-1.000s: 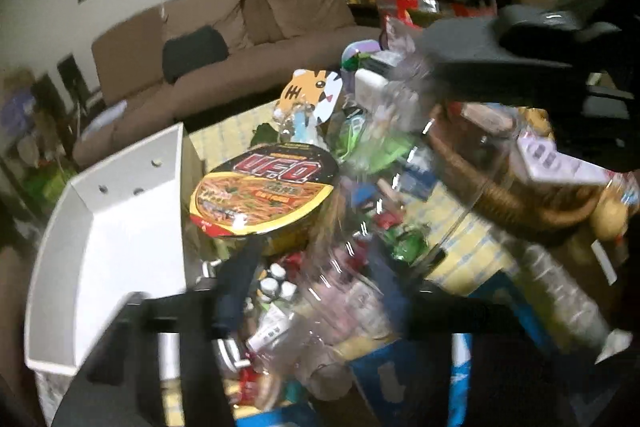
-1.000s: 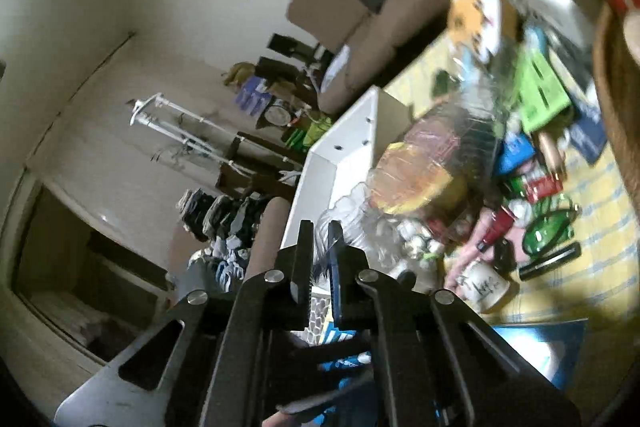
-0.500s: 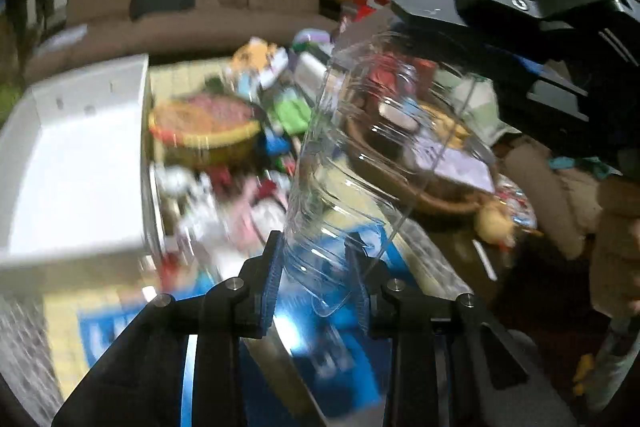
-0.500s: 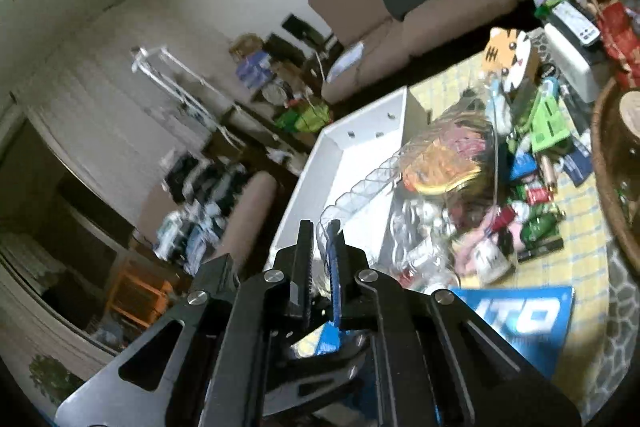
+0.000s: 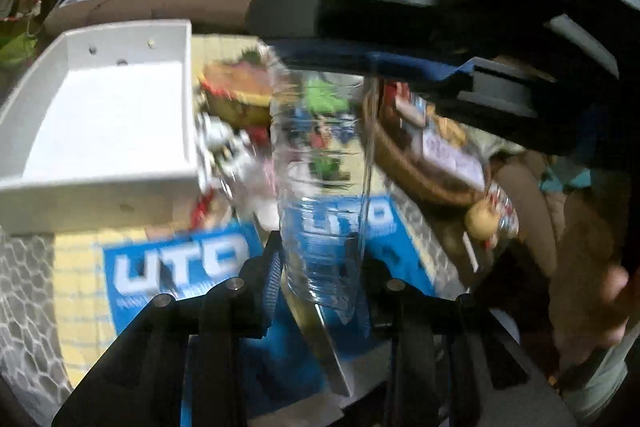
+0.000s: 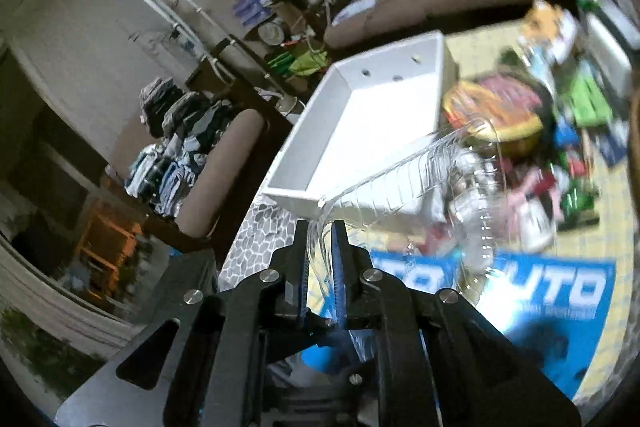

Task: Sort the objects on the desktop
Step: 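Lift the clear tray with the right gripper and carry it toward the white box, then lower the clear tray into the white box and open the right gripper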

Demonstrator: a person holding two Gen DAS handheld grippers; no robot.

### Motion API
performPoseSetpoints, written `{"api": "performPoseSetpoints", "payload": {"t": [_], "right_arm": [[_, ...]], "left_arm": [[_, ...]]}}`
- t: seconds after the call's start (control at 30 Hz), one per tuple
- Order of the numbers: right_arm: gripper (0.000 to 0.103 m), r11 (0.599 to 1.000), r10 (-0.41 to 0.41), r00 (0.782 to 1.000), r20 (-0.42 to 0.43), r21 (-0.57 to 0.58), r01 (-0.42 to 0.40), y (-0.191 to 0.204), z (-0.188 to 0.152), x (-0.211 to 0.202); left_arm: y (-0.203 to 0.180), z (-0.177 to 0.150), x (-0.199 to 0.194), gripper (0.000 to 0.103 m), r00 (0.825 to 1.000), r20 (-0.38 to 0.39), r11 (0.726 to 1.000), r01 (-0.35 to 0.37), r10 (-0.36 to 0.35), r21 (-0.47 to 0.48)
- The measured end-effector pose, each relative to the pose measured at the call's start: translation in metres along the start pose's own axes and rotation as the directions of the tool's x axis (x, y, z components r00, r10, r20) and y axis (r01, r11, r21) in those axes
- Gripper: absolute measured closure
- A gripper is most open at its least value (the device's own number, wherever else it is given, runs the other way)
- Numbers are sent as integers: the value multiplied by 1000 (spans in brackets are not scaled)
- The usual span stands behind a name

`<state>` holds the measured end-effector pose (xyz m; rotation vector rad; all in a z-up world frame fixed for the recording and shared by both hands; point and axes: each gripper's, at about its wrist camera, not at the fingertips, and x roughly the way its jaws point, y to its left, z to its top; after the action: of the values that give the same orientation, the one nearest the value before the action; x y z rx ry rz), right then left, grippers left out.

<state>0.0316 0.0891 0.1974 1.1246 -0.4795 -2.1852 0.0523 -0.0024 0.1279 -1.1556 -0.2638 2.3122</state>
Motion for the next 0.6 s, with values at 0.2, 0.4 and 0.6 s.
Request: {"api": "performPoseSetpoints", "payload": {"t": [0.2, 0.4, 0.6], "right_arm": [[94, 990, -50, 998, 23, -130, 53, 54, 52, 30], [94, 991, -62, 998, -33, -124, 57, 62, 95, 101], [94, 998, -60, 993, -105, -32, 57, 26, 126, 192]], "left_arm": [[56, 51, -18, 71, 996, 79, 994, 36, -28, -101], [128, 84, -4, 71, 995, 94, 981, 41, -24, -191], [199, 114, 38, 71, 1000, -8, 973, -6, 4, -232]]}}
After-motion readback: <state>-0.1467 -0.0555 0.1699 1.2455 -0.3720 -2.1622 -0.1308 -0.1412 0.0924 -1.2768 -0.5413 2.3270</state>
